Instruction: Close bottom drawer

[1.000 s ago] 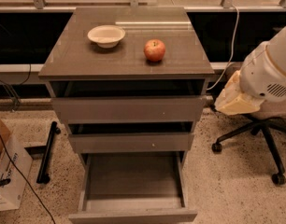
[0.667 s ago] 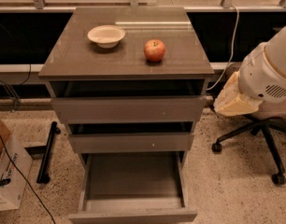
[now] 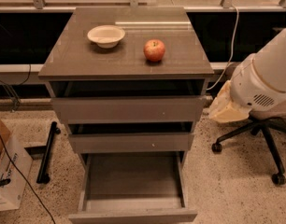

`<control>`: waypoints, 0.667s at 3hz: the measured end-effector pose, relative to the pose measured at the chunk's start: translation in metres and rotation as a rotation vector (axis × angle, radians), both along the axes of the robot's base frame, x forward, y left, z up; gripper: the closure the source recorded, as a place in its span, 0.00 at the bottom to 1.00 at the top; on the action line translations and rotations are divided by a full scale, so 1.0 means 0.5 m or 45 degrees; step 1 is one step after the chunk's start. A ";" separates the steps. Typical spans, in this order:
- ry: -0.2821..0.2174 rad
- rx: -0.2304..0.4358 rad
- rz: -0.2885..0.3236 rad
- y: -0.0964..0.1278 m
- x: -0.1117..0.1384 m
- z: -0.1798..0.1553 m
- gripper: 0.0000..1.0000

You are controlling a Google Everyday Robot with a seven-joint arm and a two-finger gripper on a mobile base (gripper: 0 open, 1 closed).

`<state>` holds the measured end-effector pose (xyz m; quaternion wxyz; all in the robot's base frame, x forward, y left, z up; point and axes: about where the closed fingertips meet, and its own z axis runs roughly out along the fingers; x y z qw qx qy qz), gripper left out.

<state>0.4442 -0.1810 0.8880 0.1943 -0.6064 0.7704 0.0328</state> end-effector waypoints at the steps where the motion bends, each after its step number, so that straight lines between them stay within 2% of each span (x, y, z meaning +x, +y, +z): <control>1: 0.014 0.065 -0.010 0.010 0.008 -0.094 1.00; 2: -0.017 0.193 -0.043 0.018 0.042 -0.215 1.00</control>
Offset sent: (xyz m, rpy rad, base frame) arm 0.0341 0.0108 -0.1717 0.2646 -0.0253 -0.0596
